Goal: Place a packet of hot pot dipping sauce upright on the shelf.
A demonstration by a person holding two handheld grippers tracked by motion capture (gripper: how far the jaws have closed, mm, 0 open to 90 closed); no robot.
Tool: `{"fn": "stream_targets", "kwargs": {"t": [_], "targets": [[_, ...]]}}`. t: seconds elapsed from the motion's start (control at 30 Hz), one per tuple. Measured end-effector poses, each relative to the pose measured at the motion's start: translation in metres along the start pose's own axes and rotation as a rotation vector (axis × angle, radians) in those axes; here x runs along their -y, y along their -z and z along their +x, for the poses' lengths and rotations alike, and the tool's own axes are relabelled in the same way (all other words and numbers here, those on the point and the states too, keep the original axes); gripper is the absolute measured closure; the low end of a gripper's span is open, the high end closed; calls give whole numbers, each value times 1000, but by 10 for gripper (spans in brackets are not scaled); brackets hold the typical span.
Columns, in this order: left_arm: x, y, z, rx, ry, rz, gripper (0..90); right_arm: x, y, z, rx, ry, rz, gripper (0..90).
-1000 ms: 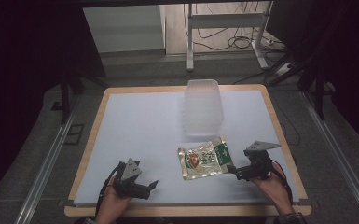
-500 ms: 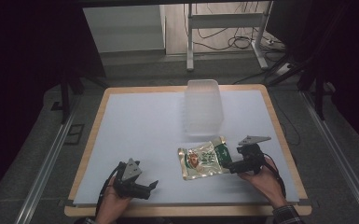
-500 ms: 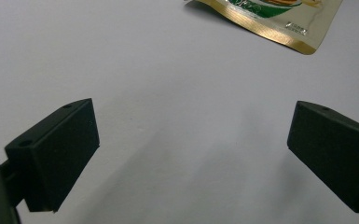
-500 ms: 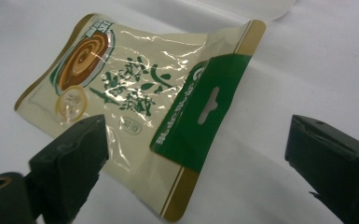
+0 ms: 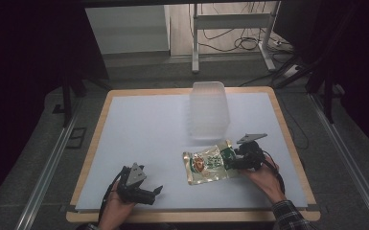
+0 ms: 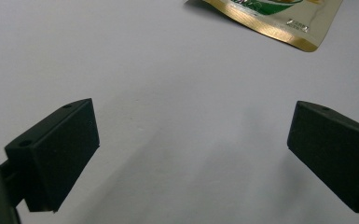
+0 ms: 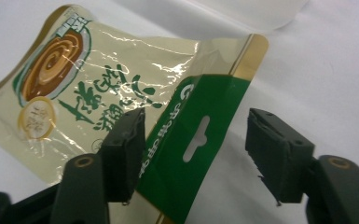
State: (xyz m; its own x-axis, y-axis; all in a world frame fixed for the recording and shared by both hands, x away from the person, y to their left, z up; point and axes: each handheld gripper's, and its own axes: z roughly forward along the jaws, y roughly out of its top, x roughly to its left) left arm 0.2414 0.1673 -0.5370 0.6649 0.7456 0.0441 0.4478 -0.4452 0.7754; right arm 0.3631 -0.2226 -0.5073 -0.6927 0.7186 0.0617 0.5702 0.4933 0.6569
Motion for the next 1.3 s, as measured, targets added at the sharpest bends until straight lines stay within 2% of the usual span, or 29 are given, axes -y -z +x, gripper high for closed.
{"fn": "stream_targets", "kwargs": {"t": [0.2, 0.33, 0.37, 0.47, 0.57, 0.77, 1.0, 1.1, 1.3], "targets": [[0, 0, 0, -1, 0, 2, 21, -6, -6, 6, -5, 38, 22, 553], [0, -1, -1, -4, -4, 4, 21, -8, -12, 14, 17, 95, 55, 644], [0, -1, -1, -3, -5, 4, 21, -8, -14, 16, 13, 110, 55, 720], [0, -1, -1, -4, -5, 4, 21, -10, -13, 21, 23, 148, 50, 812], [0, 0, -1, -4, -6, 4, 21, -11, -12, 24, 30, 152, 52, 885], [0, -1, -1, -4, -3, 2, 21, -13, -6, 27, 37, 151, 21, 891], [0, -1, -1, -3, -4, 7, 21, -19, 4, 27, 12, 145, -19, 891], [0, -1, 0, -4, -2, 6, 21, -24, 8, 29, 9, 166, -34, 890], [0, -1, 0, -6, 0, 5, 21, -35, 17, 33, -21, 175, -53, 890]]}}
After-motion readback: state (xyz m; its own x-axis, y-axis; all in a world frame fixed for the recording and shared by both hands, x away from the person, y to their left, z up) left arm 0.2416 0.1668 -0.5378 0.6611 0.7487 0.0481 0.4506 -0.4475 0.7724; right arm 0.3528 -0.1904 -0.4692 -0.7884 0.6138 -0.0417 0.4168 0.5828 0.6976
